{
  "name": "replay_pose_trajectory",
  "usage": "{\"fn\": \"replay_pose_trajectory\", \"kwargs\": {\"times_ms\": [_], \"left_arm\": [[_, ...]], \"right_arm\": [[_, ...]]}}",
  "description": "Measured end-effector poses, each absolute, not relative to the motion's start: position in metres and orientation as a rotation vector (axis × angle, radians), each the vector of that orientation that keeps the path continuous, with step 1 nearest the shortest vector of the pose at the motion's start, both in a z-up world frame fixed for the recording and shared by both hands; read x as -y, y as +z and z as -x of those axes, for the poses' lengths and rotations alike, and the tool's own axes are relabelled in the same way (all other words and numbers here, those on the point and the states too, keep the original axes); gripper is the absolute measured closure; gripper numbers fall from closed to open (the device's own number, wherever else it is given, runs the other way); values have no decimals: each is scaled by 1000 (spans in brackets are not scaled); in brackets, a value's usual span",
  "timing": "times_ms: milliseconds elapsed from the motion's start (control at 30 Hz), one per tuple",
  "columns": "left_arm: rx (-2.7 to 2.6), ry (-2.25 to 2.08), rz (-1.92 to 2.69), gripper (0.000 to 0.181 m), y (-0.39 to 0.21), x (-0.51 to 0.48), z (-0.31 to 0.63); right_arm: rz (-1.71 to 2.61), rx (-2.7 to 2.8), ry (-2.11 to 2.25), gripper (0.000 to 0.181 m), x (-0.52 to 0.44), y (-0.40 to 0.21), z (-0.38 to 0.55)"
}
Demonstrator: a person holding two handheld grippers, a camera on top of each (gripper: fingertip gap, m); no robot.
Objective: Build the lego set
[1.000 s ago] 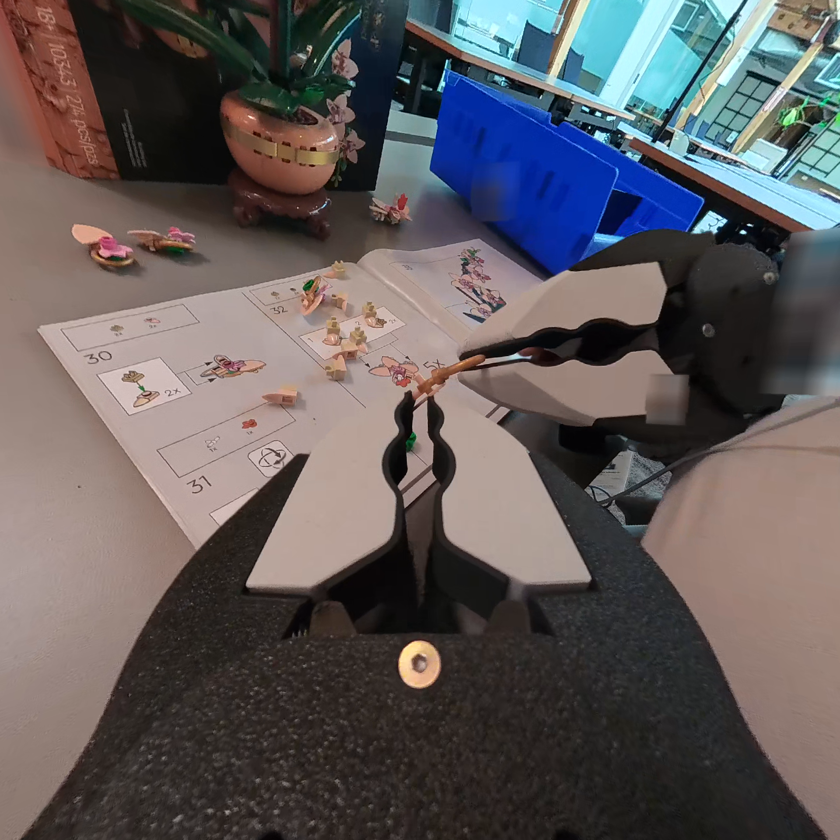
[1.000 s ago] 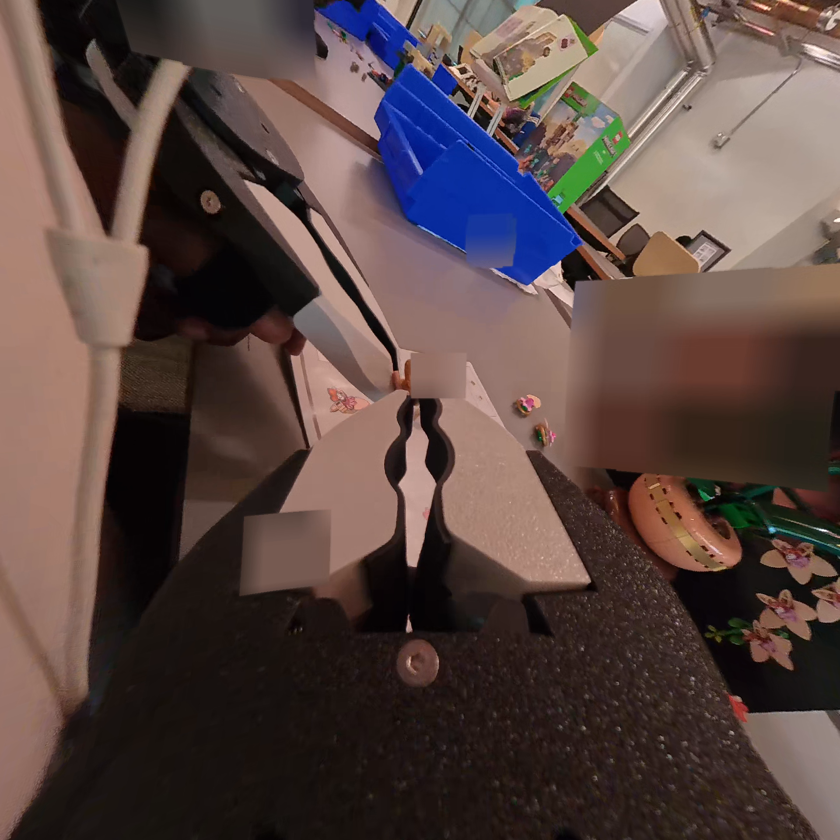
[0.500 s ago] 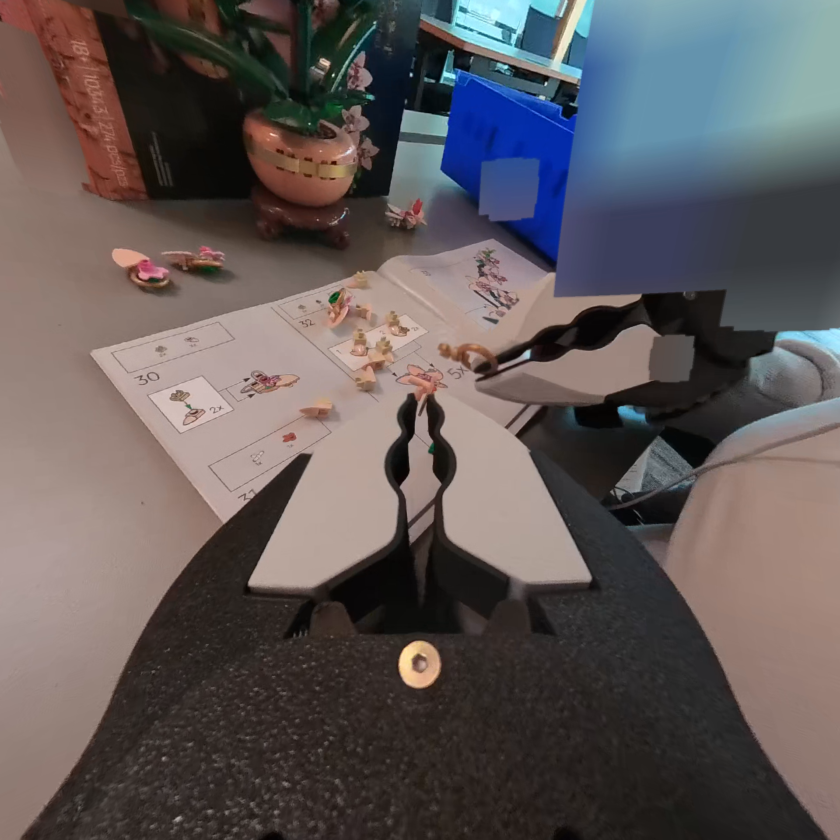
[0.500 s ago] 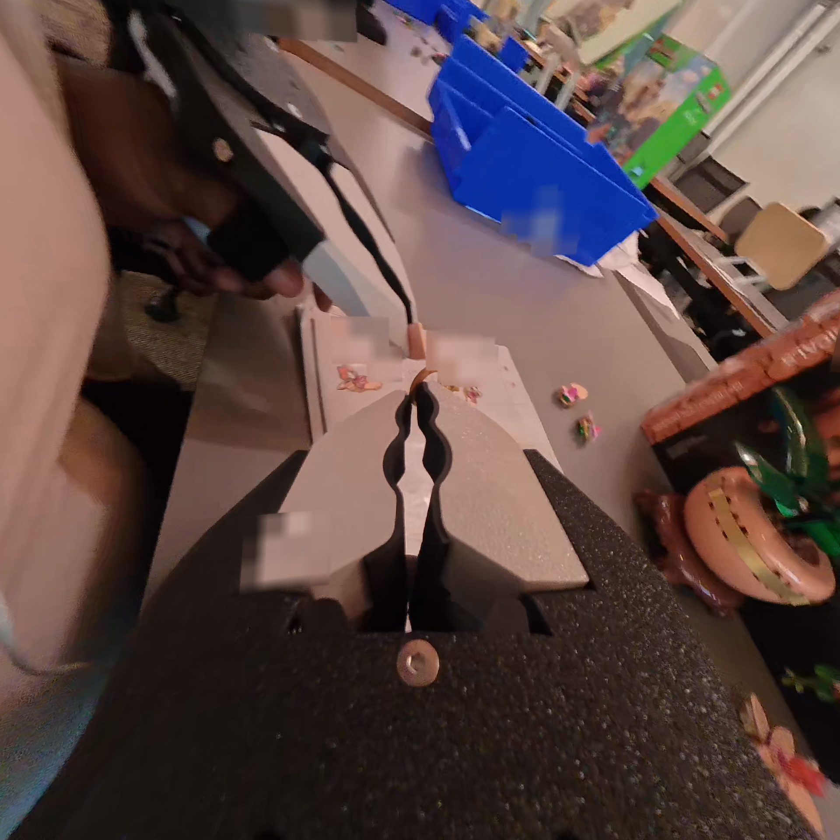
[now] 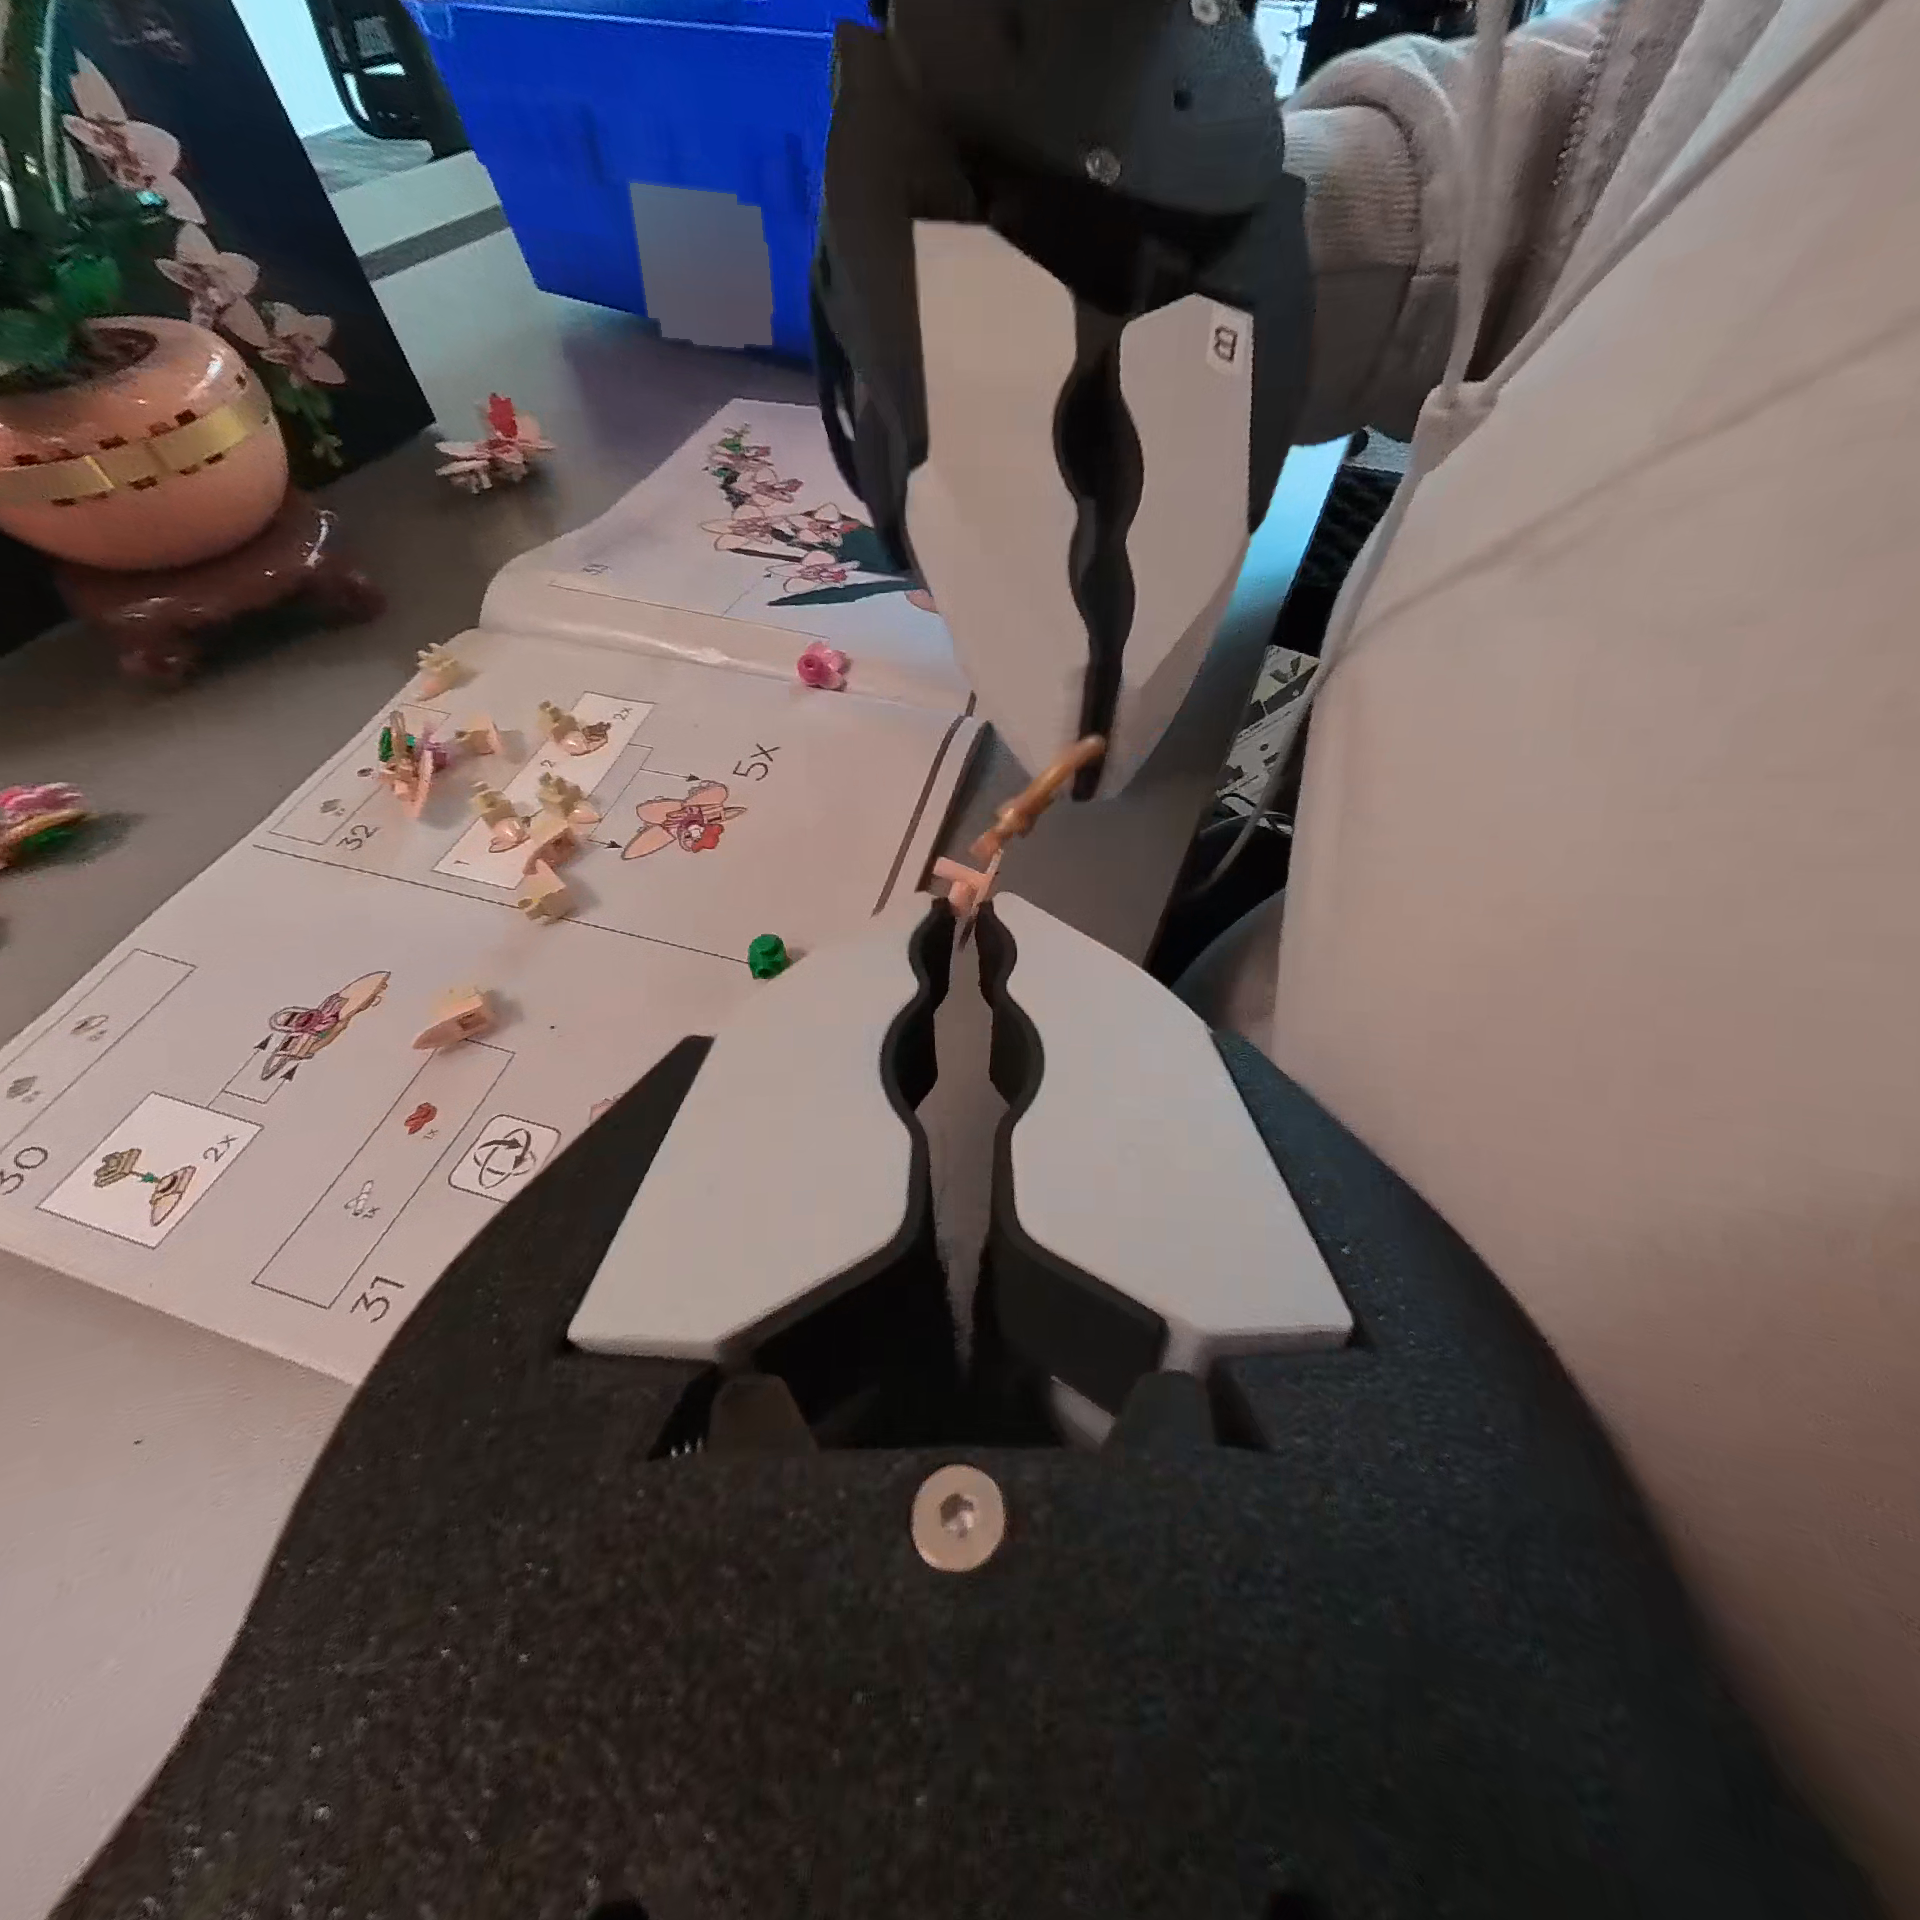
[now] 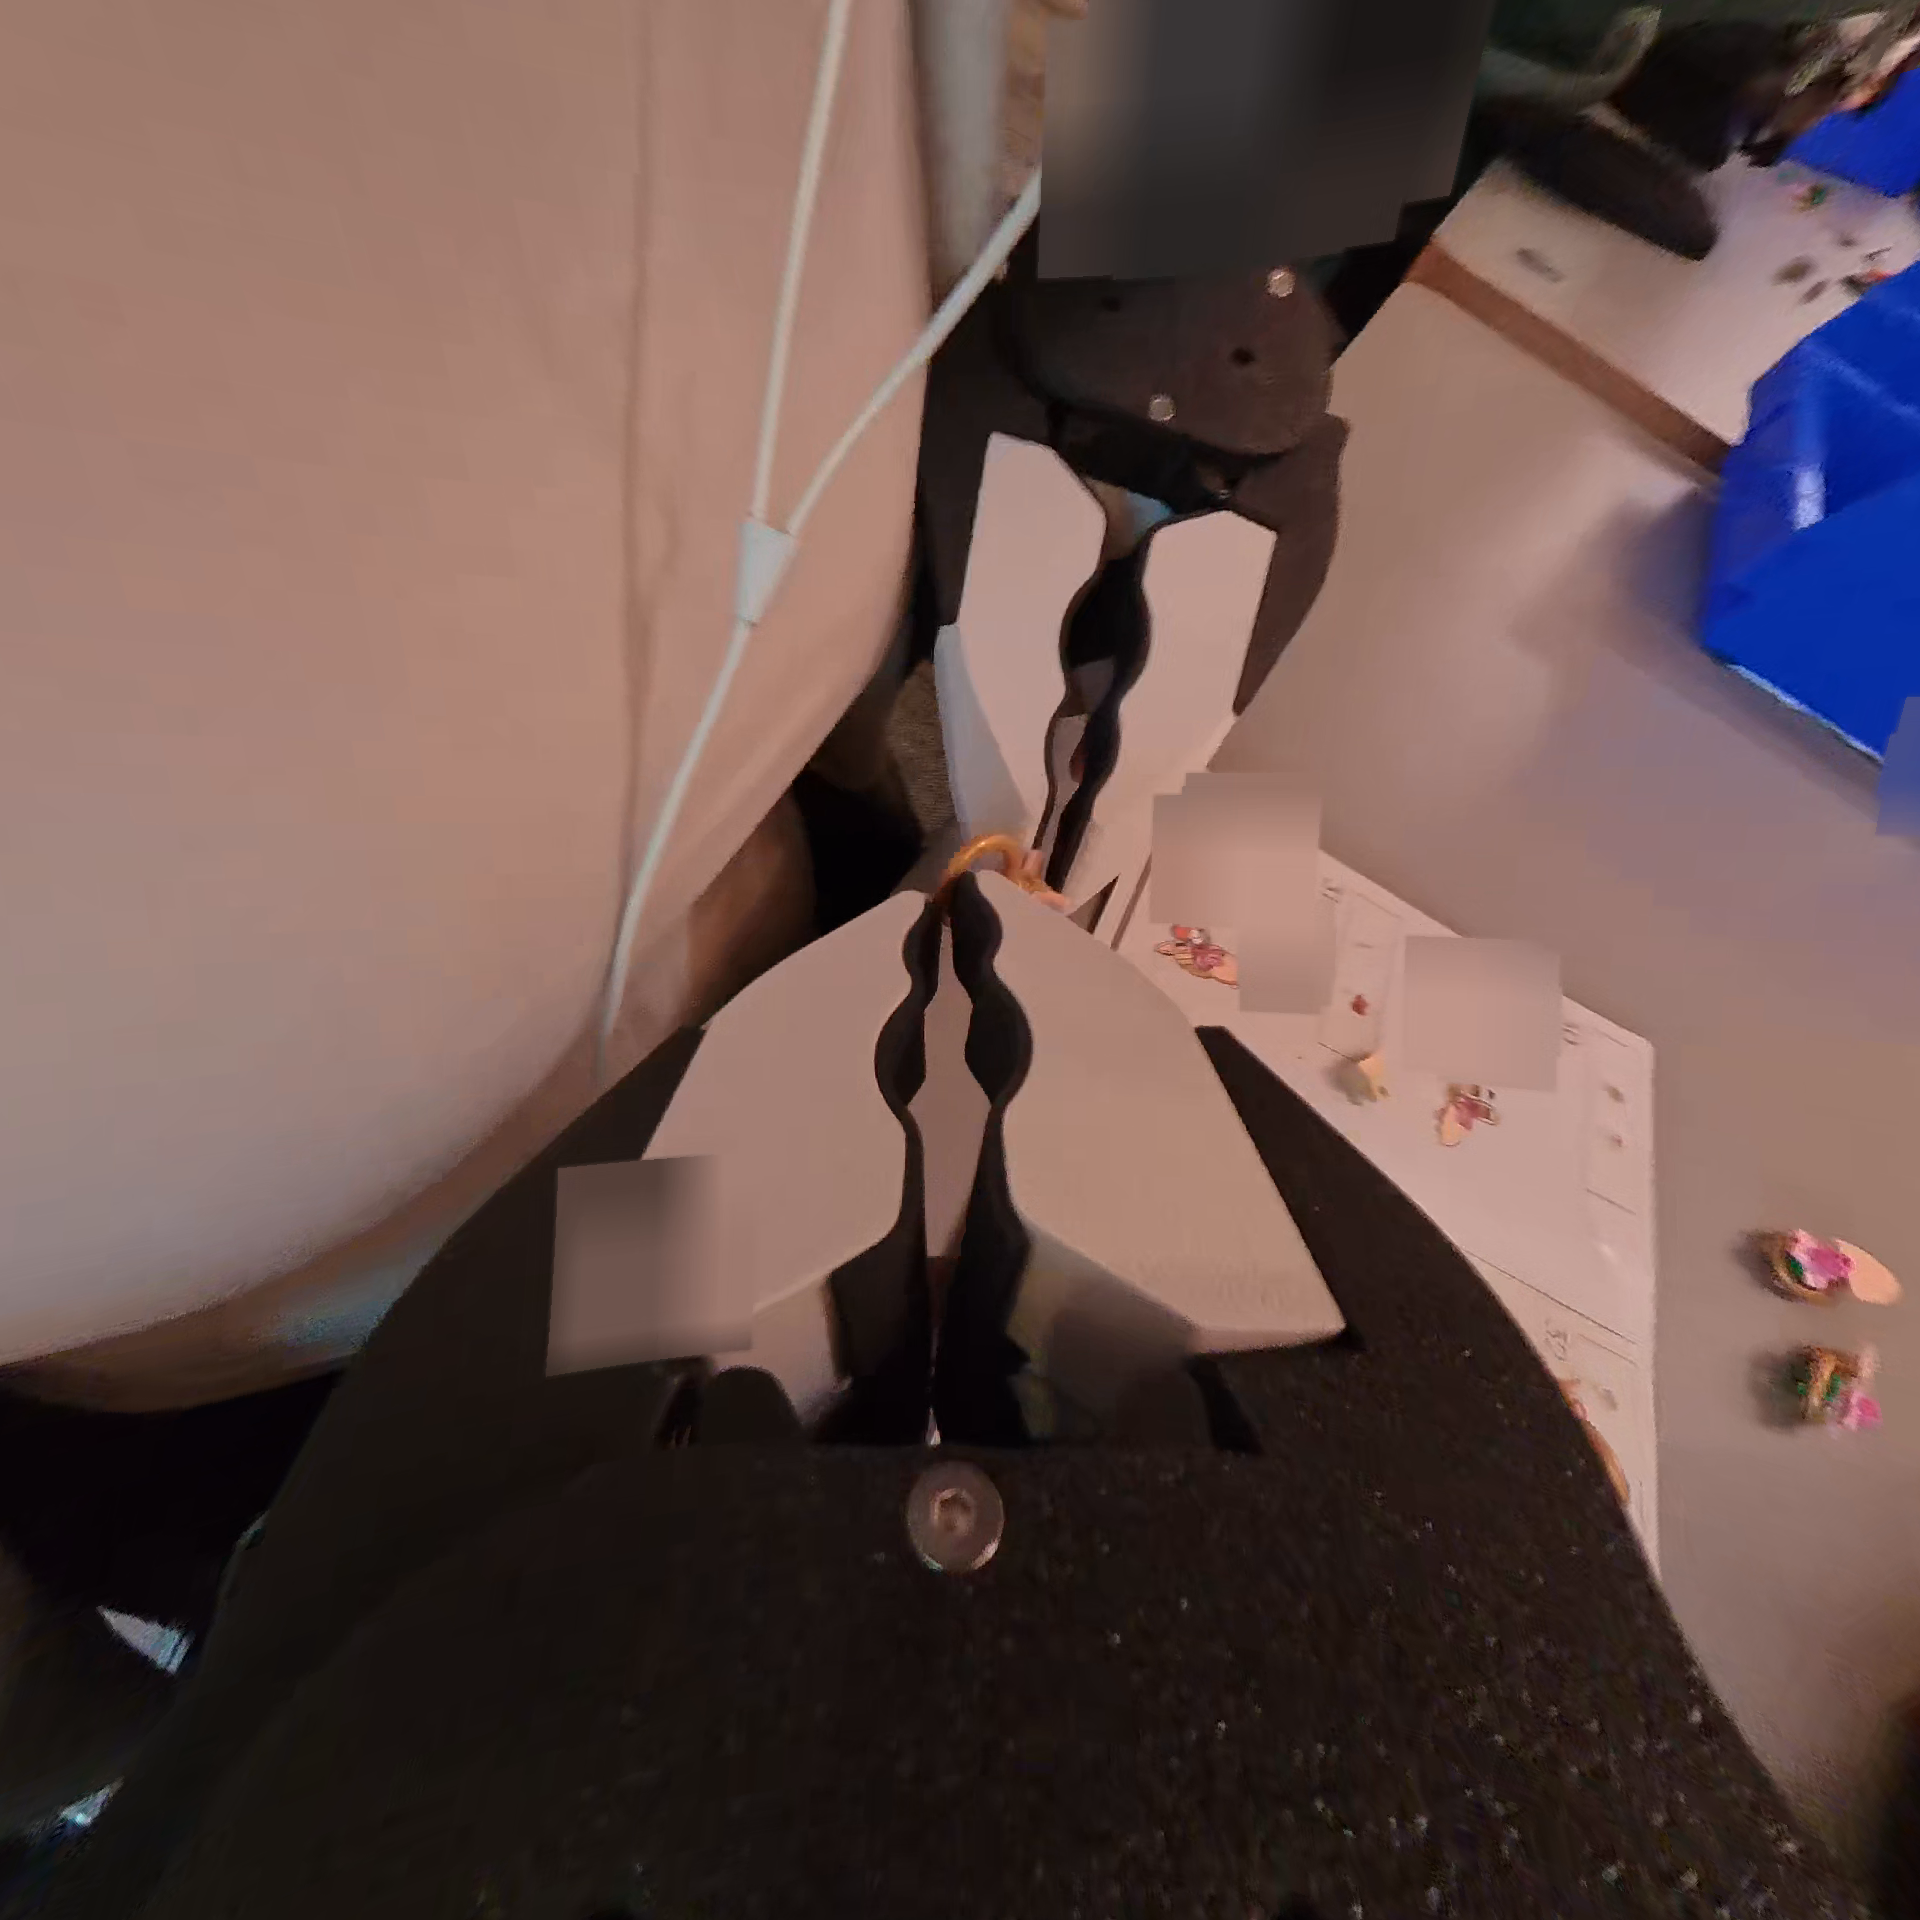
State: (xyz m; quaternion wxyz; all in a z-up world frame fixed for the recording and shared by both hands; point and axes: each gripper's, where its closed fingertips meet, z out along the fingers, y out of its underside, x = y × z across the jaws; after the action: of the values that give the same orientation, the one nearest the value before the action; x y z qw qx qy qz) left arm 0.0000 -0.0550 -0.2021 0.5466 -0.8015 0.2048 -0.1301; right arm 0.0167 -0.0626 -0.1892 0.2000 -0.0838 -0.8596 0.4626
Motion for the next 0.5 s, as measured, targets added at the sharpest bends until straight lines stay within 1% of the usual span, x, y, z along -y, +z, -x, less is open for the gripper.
{"fn": "replay_pose_trajectory", "kwargs": {"times_ms": [233,500], "left_arm": [[-521,-321,1920,177,-207,57,-2],[-609,-325,1944,177,-214,61,-8]], "right_arm": [[229,2458,1261,179,65,-197,-15],[312,2583,1354,179,71,-205,-23]]}}
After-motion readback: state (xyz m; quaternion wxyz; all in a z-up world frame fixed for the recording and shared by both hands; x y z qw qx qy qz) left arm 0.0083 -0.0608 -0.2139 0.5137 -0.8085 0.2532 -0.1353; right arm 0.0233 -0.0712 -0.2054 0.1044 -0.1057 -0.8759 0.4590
